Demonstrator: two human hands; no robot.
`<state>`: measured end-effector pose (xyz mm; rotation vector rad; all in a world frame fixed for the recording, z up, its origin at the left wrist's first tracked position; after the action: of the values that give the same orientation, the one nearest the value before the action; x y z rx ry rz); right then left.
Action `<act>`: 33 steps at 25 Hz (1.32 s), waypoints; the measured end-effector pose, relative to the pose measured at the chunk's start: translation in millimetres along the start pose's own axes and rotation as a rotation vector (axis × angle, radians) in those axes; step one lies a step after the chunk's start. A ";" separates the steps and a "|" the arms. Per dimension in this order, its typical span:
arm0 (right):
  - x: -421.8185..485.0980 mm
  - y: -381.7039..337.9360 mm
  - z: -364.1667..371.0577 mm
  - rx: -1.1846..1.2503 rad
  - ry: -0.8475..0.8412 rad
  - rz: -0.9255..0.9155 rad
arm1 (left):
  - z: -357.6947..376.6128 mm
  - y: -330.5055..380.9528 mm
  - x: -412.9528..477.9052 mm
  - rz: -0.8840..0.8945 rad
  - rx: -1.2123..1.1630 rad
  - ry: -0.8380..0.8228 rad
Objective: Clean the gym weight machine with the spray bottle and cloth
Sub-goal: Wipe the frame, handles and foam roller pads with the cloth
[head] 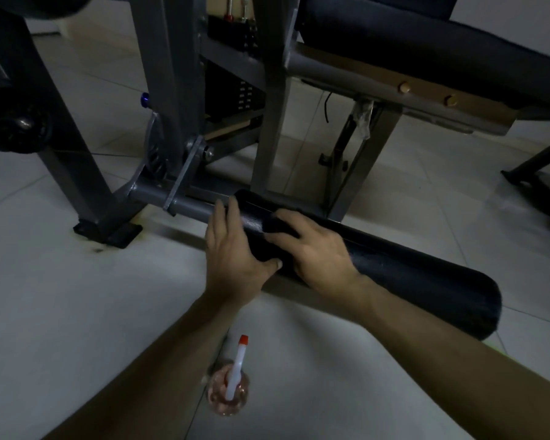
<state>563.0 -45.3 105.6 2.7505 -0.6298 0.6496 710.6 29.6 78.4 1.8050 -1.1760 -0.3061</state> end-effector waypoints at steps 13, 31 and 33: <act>-133.7 58.1 -50.4 -0.032 0.137 0.431 | 76.5 46.1 -34.9 0.369 0.490 -0.107; -224.6 82.6 -80.7 -0.058 0.318 0.755 | 135.5 88.0 -59.9 0.549 0.525 -0.088; -173.1 59.8 -58.8 0.021 0.236 0.618 | 136.2 90.1 -56.5 0.539 0.552 -0.096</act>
<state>374.1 -17.5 83.0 2.4204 -1.4304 1.0853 543.3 -10.7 62.5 1.8404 -1.8897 0.2756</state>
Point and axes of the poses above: each hand's wrist, its own x-axis towards the middle knuckle, its own z-axis out of the palm, y = z × x, the point moved 2 cm from there along x, towards the middle knuckle, and after that the axes turned 3 degrees about y, right-handed, at the moved point
